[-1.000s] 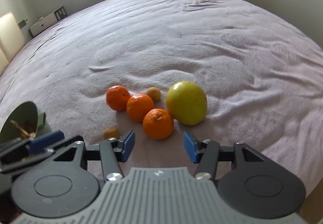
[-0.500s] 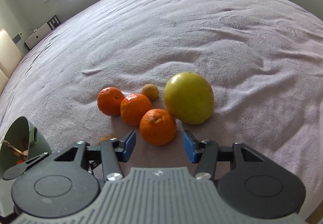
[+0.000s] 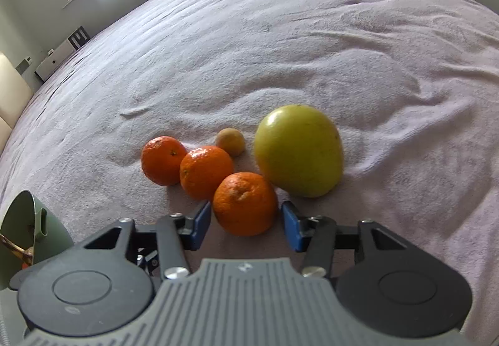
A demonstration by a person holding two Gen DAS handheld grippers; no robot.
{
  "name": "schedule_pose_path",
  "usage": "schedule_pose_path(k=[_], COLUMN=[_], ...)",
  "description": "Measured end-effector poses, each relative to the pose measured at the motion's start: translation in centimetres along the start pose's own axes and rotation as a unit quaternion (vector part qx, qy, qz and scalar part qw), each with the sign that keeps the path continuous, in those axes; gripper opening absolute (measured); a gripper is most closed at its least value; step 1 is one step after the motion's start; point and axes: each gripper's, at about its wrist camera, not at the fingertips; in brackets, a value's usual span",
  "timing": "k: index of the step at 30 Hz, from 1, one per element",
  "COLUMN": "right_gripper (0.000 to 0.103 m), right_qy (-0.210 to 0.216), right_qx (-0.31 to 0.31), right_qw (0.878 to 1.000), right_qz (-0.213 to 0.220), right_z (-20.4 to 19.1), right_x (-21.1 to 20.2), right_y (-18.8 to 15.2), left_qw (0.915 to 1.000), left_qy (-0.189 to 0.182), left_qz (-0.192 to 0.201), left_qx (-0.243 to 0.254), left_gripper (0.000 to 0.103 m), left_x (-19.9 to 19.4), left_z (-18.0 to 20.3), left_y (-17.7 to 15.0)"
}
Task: Organize fruits
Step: 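Grasp the small brown kiwi with the left tool while the right tool grasps a mandarin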
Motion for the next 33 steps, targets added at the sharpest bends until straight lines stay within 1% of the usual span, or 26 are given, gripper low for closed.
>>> schedule_pose_path(k=[3,6,11,16,21,27,30,33], right_gripper=[0.046,0.045,0.043,0.043,0.043,0.043,0.043,0.043], right_qy=[-0.002,-0.005,-0.007,-0.012,-0.003,0.020,0.036,0.048], right_qx=[0.000,-0.004,-0.004,-0.012,-0.013,-0.017,-0.027,-0.044], right_qw=[1.000,1.000,1.000,1.000,1.000,0.999,0.998,0.996], right_qz=[-0.001,-0.003,-0.003,-0.009,-0.001,0.024,0.038,0.053], right_z=[0.0,-0.1,-0.3,-1.0,-1.4,-2.4,-3.3,-4.4], right_x=[0.1,0.3,-0.1,-0.8,-2.3,-5.0,-6.3,-7.8], right_y=[0.0,-0.1,-0.1,-0.1,0.1,0.4,0.5,0.6], left_qw=[1.0000,0.9999,0.9999,0.9999,0.9999,0.9996,0.9992,0.9985], left_qy=[-0.003,-0.008,-0.002,0.002,0.013,0.020,0.022,0.033], left_qz=[-0.003,-0.015,-0.011,0.000,0.003,0.021,0.034,0.044], left_qx=[-0.001,0.000,0.005,0.013,0.011,-0.004,-0.007,-0.008], left_gripper=[0.029,0.029,0.028,0.028,0.028,0.028,0.028,0.028], left_x=[0.2,0.5,0.2,-1.2,-3.0,-6.3,-8.2,-10.2], left_z=[0.0,0.0,0.2,0.7,0.8,0.7,0.9,0.9], left_y=[0.0,0.0,0.2,0.8,1.2,1.9,2.3,2.7])
Point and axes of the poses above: each gripper's, at about its wrist camera, not at the fingertips, and x roughly the way its jaws point, z to its right, y to its top, and after that the axes turned 4 degrees about -y, right-handed
